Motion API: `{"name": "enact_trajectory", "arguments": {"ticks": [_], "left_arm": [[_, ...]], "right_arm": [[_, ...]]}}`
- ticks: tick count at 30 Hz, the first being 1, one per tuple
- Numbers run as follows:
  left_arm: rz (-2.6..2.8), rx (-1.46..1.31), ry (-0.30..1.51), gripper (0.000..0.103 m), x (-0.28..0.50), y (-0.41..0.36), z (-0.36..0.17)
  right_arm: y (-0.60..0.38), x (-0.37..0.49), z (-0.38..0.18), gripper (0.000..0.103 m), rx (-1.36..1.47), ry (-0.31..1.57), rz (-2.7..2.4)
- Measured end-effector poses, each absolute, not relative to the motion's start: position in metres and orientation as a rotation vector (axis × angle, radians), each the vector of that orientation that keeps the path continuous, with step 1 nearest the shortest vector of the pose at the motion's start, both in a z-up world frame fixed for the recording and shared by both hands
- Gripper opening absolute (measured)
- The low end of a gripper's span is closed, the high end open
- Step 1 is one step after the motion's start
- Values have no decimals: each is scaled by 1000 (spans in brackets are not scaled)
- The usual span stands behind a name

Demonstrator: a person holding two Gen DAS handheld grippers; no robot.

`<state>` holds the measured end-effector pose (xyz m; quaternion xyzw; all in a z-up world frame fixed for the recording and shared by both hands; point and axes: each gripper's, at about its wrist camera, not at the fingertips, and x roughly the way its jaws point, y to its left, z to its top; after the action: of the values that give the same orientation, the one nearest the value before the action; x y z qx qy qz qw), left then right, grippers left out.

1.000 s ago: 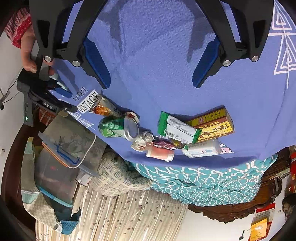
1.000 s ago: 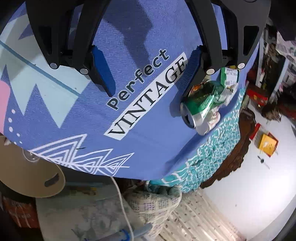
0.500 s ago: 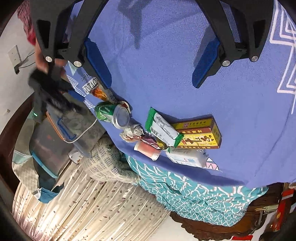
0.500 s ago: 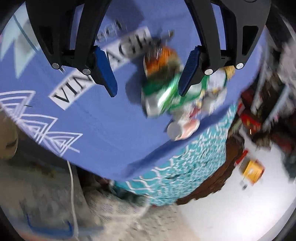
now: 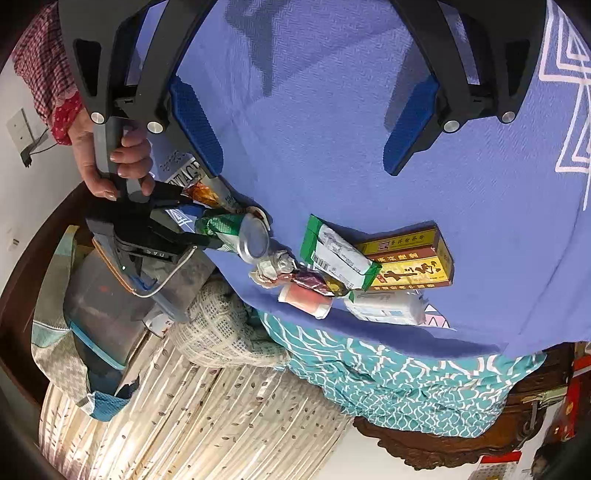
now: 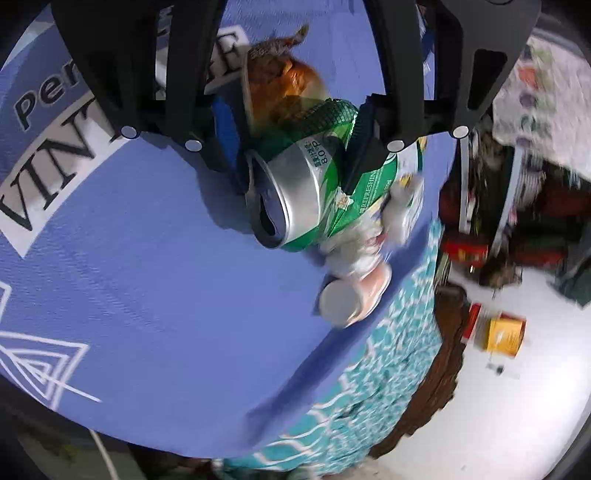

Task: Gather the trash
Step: 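Grasp the green can with the right tool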

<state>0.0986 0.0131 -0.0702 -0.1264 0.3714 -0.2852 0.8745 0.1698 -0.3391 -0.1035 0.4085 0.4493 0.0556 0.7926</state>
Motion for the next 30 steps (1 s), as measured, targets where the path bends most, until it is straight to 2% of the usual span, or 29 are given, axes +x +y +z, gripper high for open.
{"name": "enact_trajectory", "arguments": {"ticks": [6,8,9,10,13,15,16,22,25,30], "left_arm": [[-675,-285,777,84,98,15,-68],[-690,-323,773,84,98,22,-66],[-689,-343,769,84,99,27,-64],[-687,-350,766,84,99,30,-62],[-699,-326,749,85,98,32,-50],[-708,-307,749,85,101,28,-43],[-713,-301,754,85,103,26,-42],[-727,-266,831,84,135,-1,-48],[-753,-257,899,84,151,-17,-59],[-778,-256,968,84,170,-28,-73]], "right_arm": [[-287,135,-82,53,781,978,273],[-258,125,-78,59,696,993,337],[-246,119,-73,66,645,992,367],[-240,113,-68,77,604,977,381],[-252,99,-48,77,581,856,312],[-271,91,-43,70,630,797,258],[-281,89,-45,64,654,787,220],[-281,69,-74,40,724,833,181],[-257,50,-81,40,765,827,250],[-213,22,-82,38,670,886,335]]}}
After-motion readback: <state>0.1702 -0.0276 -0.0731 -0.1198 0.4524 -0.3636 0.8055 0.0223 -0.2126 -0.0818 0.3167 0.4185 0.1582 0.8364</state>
